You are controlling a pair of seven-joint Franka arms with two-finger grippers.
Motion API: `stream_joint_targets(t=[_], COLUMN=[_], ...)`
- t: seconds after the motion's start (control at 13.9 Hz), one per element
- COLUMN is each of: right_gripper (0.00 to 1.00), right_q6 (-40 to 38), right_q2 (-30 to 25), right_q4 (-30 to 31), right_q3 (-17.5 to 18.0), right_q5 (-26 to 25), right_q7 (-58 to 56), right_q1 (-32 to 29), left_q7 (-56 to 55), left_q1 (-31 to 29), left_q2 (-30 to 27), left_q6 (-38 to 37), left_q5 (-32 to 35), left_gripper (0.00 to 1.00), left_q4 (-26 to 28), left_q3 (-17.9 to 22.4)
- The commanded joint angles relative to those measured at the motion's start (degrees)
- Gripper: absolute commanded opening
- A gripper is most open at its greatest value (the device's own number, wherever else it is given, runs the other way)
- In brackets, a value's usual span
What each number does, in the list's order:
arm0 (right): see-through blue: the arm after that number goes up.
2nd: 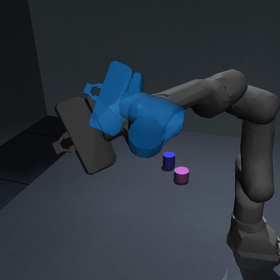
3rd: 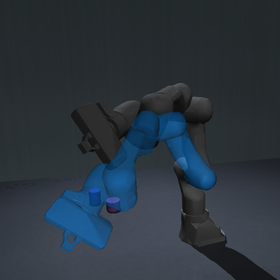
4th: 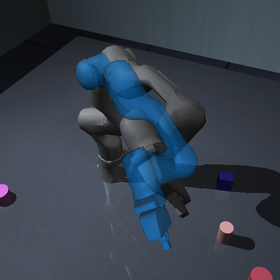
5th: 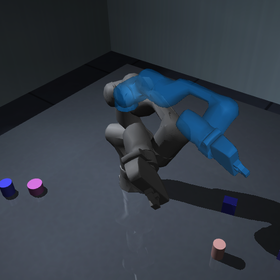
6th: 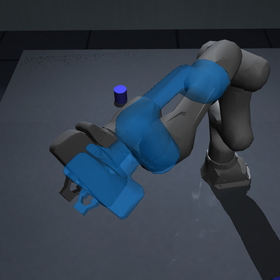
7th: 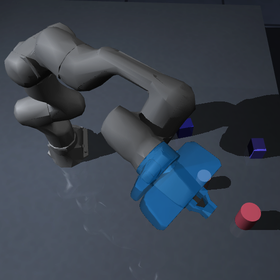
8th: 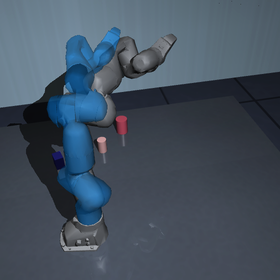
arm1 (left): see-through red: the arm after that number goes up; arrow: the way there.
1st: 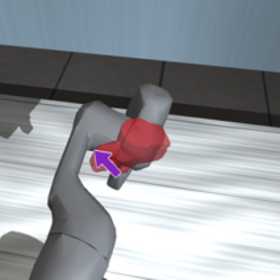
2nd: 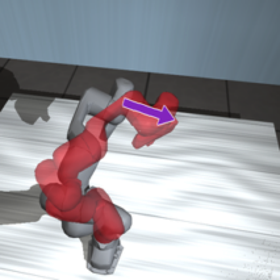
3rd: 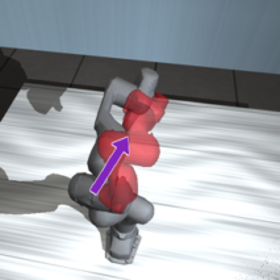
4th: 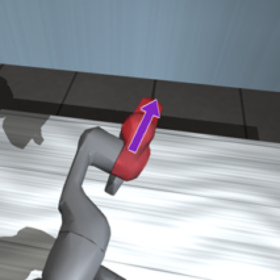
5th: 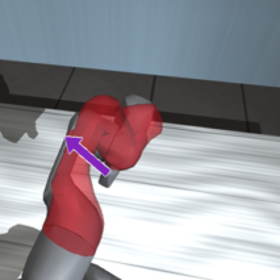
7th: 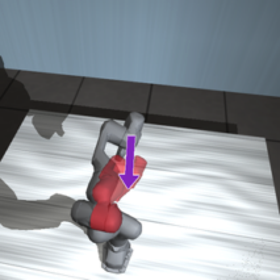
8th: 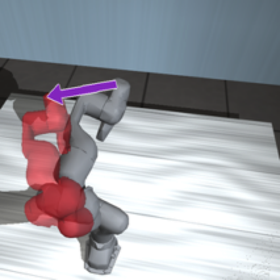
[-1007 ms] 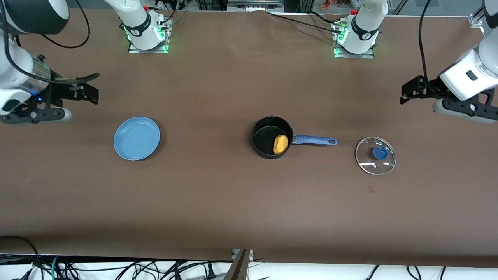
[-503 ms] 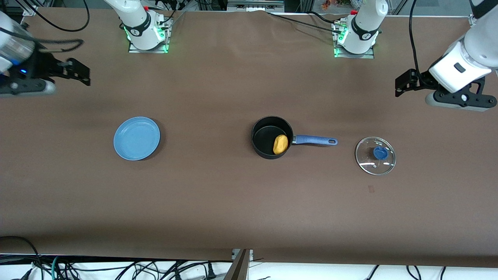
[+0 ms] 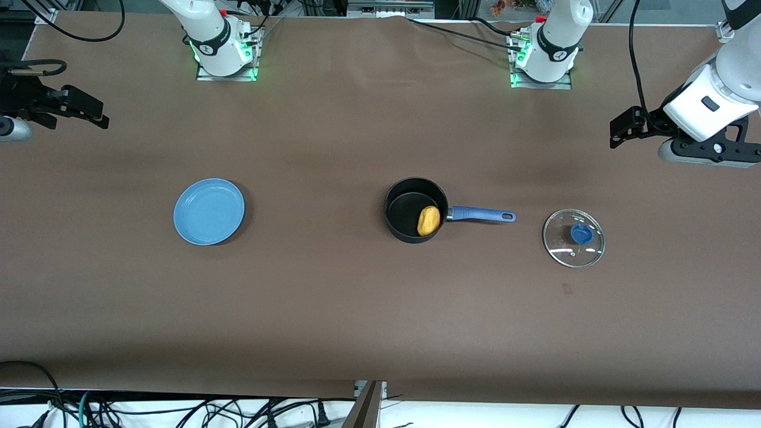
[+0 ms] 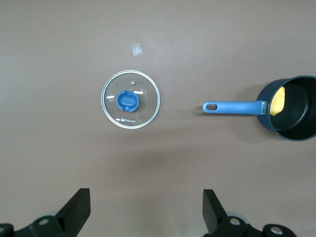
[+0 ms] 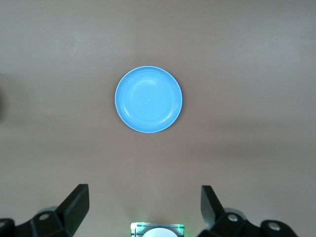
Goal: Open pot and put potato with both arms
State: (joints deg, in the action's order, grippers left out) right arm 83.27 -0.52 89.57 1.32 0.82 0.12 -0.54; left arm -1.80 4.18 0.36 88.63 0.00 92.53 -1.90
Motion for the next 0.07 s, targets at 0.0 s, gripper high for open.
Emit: stream_joint_targets(t=[0.0], right_gripper=[1.0], right_q6=[-0.21], right_q2=[-0.62], right_q4=[0.6], right_q3=[0.35], right_q5=[-0.91], right_q7=[-0.2], right_q1=[0.19], left_q7=[-0.75], left_q1=[0.39], left_q2=[0.17], left_q6=[0.14], left_q5=[-0.7], left_gripper=[1.0], left_q4=[-1.12], left_q3=[0.84])
